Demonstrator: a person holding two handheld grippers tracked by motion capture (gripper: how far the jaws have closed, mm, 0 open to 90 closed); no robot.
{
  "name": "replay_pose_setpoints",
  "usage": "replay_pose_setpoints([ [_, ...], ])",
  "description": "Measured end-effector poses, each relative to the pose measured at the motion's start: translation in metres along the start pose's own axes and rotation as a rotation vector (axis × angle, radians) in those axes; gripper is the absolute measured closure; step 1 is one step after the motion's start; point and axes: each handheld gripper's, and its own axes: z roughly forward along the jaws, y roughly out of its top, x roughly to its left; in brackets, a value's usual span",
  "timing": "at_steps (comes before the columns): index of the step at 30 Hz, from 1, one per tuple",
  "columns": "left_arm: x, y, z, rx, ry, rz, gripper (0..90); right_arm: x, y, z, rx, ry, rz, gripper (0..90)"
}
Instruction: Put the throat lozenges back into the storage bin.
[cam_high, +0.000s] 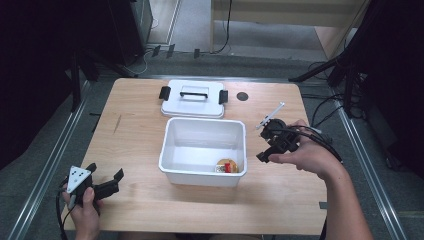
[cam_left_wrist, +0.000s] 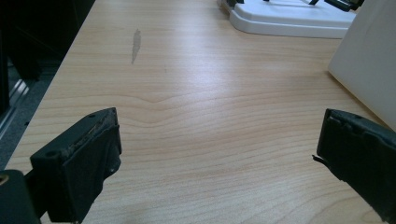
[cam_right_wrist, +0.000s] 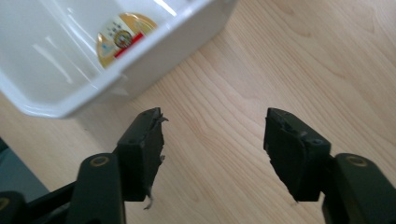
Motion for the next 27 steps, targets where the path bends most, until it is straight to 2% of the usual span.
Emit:
replay_pose_setpoints([
  [1, 0.000, 0.000, 0.000, 0.000, 0.000, 0.000, 0.2, 0.000, 0.000, 0.000, 0.000, 0.000, 0.000, 36.7],
  [3, 0.000, 0.000, 0.000, 0.000, -0.001, 0.001, 0.2, -0.004, -0.009, 0.008, 0.006, -0.020, 0.020, 30.6],
  [10, 0.000, 0.000, 0.000, -0.002, 0.001, 0.001, 0.2, -0.015, -0.035, 0.028, -0.008, -0.068, 0.120, 15.1],
  [12, 0.000, 0.000, 0.000, -0.002, 0.001, 0.001, 0.2, -0.017, -0.039, 0.030, -0.010, -0.079, 0.140, 13.2],
  [13, 0.000, 0.000, 0.000, 0.000, 0.001, 0.000, 0.1, -0.020, -0.047, 0.034, -0.036, -0.110, 0.179, 12.8],
  [16, 0.000, 0.000, 0.000, -0.002, 0.001, -0.002, 0.2, -0.024, -0.059, 0.039, -0.081, -0.119, 0.243, 6.3],
  [18, 0.000, 0.000, 0.000, -0.002, 0.001, -0.001, 0.2, -0.025, -0.062, 0.041, -0.093, -0.122, 0.254, 4.8],
  [19, 0.000, 0.000, 0.000, -0.002, 0.001, -0.002, 0.2, -0.027, -0.073, 0.045, -0.132, -0.120, 0.287, 2.0],
  [22, 0.000, 0.000, 0.000, -0.002, 0.001, -0.002, 0.2, -0.029, -0.088, 0.052, -0.182, -0.129, 0.327, 0.5],
  [24, 0.000, 0.000, 0.000, -0.002, 0.002, -0.001, 0.2, -0.031, -0.098, 0.056, -0.216, -0.152, 0.347, 0.0],
  [25, 0.000, 0.000, 0.000, -0.002, 0.002, -0.001, 0.2, -0.031, -0.098, 0.056, -0.216, -0.152, 0.347, 0.0],
  [26, 0.000, 0.000, 0.000, -0.004, 0.003, 0.000, 0.2, -0.032, -0.108, 0.059, -0.255, -0.164, 0.381, 0.0],
  [27, 0.000, 0.000, 0.000, -0.004, 0.004, -0.001, 0.2, -0.033, -0.112, 0.059, -0.272, -0.169, 0.394, 0.0],
])
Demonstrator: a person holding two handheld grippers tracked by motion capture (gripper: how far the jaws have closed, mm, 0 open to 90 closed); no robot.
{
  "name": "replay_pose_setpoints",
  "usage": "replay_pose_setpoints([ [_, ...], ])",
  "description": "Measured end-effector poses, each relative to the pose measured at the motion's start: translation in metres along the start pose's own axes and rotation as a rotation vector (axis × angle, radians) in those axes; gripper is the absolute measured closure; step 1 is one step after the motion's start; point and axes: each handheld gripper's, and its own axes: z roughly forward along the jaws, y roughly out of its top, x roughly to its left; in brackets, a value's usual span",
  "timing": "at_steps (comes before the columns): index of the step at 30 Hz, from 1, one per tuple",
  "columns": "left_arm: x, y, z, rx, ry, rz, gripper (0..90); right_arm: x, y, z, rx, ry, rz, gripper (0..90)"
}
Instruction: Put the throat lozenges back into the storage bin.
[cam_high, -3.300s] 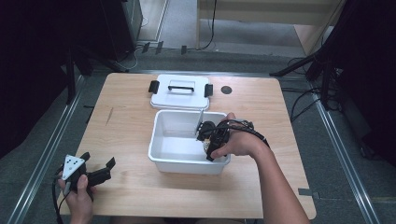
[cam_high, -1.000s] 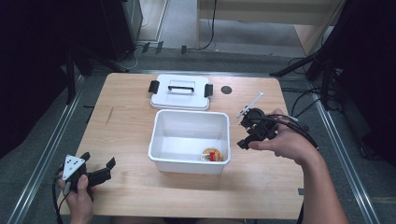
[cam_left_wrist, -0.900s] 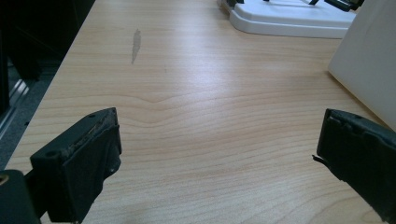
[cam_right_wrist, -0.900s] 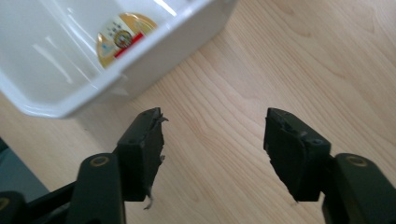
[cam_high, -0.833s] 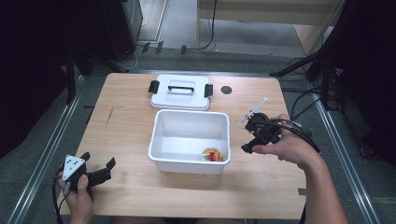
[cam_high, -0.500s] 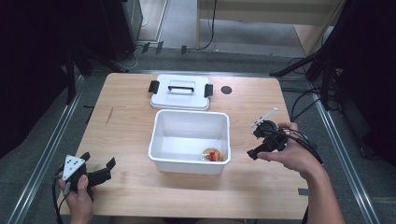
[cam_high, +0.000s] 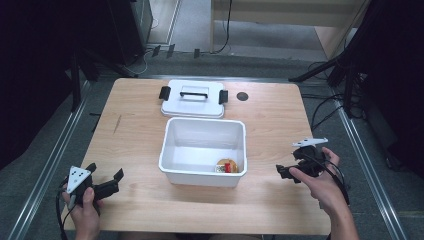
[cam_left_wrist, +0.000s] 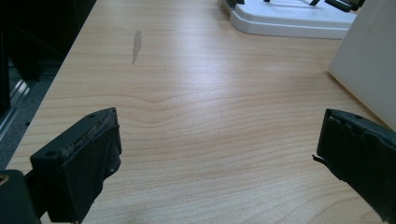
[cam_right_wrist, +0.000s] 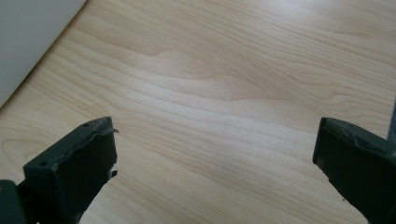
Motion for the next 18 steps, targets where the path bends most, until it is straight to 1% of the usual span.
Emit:
replay_pose_setpoints([
  [1, 0.000, 0.000, 0.000, 0.000, 0.000, -0.001, 0.2, -0.003, -0.005, 0.000, -0.021, -0.001, 0.019, 0.0],
  [2, 0.000, 0.000, 0.000, 0.000, 0.000, -0.001, 0.2, -0.003, -0.005, 0.000, -0.021, -0.001, 0.019, 0.0],
  [3, 0.000, 0.000, 0.000, -0.001, 0.001, -0.001, 0.2, -0.006, -0.010, 0.000, -0.040, -0.003, 0.035, 0.0],
  [4, 0.000, 0.000, 0.000, 0.001, -0.001, -0.002, 0.2, -0.012, -0.021, 0.000, -0.077, -0.002, 0.068, 0.0],
  [5, 0.000, 0.000, 0.000, 0.001, -0.001, -0.002, 0.2, -0.015, -0.025, -0.001, -0.091, 0.000, 0.081, 0.0],
  [7, 0.000, 0.000, 0.000, 0.001, -0.001, -0.002, 0.2, -0.018, -0.034, 0.000, -0.118, -0.008, 0.092, 0.0],
  [8, 0.000, 0.000, 0.000, 0.001, 0.000, -0.003, 0.2, -0.018, -0.034, 0.000, -0.118, -0.008, 0.092, 0.0],
  [9, 0.000, 0.000, 0.000, 0.002, 0.001, -0.003, 0.2, -0.022, -0.047, 0.001, -0.152, -0.005, 0.120, 0.0],
  [13, 0.000, 0.000, 0.000, -0.001, 0.003, -0.001, 0.2, -0.028, -0.065, 0.002, -0.198, -0.026, 0.159, 0.0],
  [14, 0.000, 0.000, 0.000, -0.001, 0.003, -0.001, 0.2, -0.028, -0.065, 0.002, -0.198, -0.026, 0.159, 0.0],
  [15, 0.000, 0.000, 0.000, 0.001, 0.002, -0.003, 0.2, -0.031, -0.074, 0.002, -0.218, -0.020, 0.179, 0.0],
  [17, 0.000, 0.000, 0.000, 0.002, 0.000, -0.005, 0.2, -0.034, -0.081, 0.001, -0.233, -0.027, 0.185, 0.0],
  [18, 0.000, 0.000, 0.000, 0.002, 0.000, -0.005, 0.2, -0.034, -0.081, 0.001, -0.233, -0.027, 0.185, 0.0],
])
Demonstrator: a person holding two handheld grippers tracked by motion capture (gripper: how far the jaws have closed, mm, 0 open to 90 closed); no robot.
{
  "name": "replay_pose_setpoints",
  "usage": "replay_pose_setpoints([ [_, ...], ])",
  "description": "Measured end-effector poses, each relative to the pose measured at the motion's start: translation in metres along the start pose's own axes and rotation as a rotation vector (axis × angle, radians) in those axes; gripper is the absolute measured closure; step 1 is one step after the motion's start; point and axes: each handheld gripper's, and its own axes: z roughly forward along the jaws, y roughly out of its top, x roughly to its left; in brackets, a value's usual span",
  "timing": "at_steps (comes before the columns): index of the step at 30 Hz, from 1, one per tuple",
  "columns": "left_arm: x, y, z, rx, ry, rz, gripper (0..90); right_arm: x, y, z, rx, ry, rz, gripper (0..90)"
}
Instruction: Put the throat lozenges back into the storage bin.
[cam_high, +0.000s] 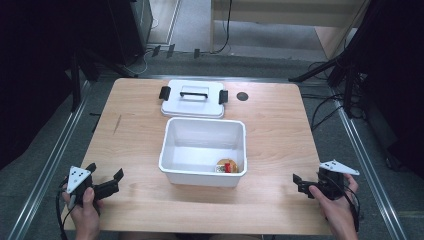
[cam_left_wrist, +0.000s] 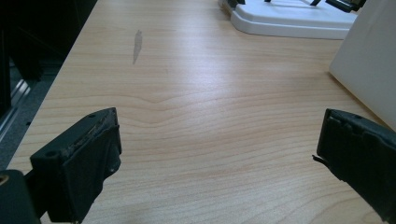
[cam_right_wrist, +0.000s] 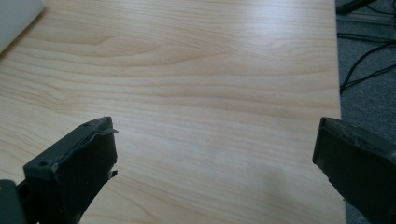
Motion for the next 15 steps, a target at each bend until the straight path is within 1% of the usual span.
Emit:
replay_pose_setpoints([
  [3, 0.000, 0.000, 0.000, -0.001, 0.001, -0.001, 0.2, -0.006, -0.012, -0.004, -0.026, -0.003, 0.021, 0.4],
  [4, 0.000, 0.000, 0.000, 0.000, 0.000, 0.000, 0.1, -0.009, -0.019, -0.005, -0.047, -0.007, 0.034, 0.5],
  [7, 0.000, 0.000, 0.000, 0.000, -0.001, 0.000, 0.2, -0.013, -0.030, -0.007, -0.086, -0.021, 0.060, 2.6],
  [8, 0.000, 0.000, 0.000, 0.000, -0.001, 0.000, 0.2, -0.013, -0.030, -0.007, -0.086, -0.021, 0.060, 2.6],
  [9, 0.000, 0.000, 0.000, -0.001, -0.001, -0.001, 0.2, -0.014, -0.032, -0.007, -0.100, -0.026, 0.064, 3.6],
  [10, 0.000, 0.000, 0.000, -0.002, -0.003, -0.001, 0.2, -0.016, -0.037, -0.007, -0.120, -0.030, 0.078, 4.4],
  [11, 0.000, 0.000, 0.000, -0.001, -0.004, -0.002, 0.2, -0.018, -0.041, -0.007, -0.132, -0.024, 0.097, 4.4],
  [12, 0.001, 0.000, 0.000, 0.001, -0.005, -0.003, 0.2, -0.019, -0.042, -0.011, -0.170, -0.024, 0.116, 5.9],
  [13, 0.001, 0.000, 0.000, 0.001, -0.005, -0.003, 0.1, -0.019, -0.042, -0.011, -0.170, -0.024, 0.116, 5.9],
  [14, 0.001, 0.000, 0.001, 0.005, -0.004, -0.004, 0.1, -0.019, -0.043, -0.013, -0.191, -0.021, 0.137, 7.4],
  [15, 0.000, 0.000, 0.001, 0.007, -0.003, -0.005, 0.1, -0.020, -0.044, -0.014, -0.199, -0.011, 0.157, 7.5],
])
